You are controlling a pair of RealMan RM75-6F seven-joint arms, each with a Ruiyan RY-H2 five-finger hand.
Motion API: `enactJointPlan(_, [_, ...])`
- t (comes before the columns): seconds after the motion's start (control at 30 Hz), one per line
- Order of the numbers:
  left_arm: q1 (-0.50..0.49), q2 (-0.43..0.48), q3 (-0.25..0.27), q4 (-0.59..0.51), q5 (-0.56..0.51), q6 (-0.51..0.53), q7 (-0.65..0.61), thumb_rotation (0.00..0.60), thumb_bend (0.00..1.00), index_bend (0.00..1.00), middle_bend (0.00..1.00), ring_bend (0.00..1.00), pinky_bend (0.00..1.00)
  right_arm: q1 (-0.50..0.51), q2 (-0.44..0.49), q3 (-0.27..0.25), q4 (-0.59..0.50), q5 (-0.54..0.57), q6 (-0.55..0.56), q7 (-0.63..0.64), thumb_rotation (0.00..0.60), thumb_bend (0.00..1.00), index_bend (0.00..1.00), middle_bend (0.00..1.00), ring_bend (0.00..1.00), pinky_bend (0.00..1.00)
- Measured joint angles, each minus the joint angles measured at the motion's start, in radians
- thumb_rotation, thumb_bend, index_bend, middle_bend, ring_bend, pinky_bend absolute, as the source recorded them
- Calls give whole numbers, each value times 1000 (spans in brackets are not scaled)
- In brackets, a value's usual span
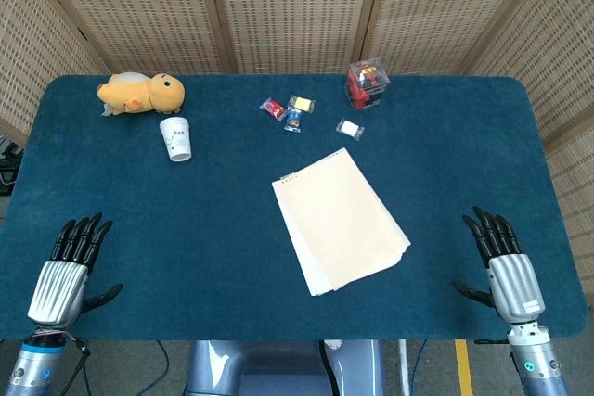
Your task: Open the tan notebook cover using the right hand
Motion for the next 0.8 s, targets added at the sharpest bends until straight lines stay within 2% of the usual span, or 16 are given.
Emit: enactJointPlan(0.8, [1, 3, 4, -12, 5, 1, 10, 600, 137, 0, 0, 0, 0, 5, -3, -13, 3, -16, -24, -10, 600, 215, 0, 0, 0, 0])
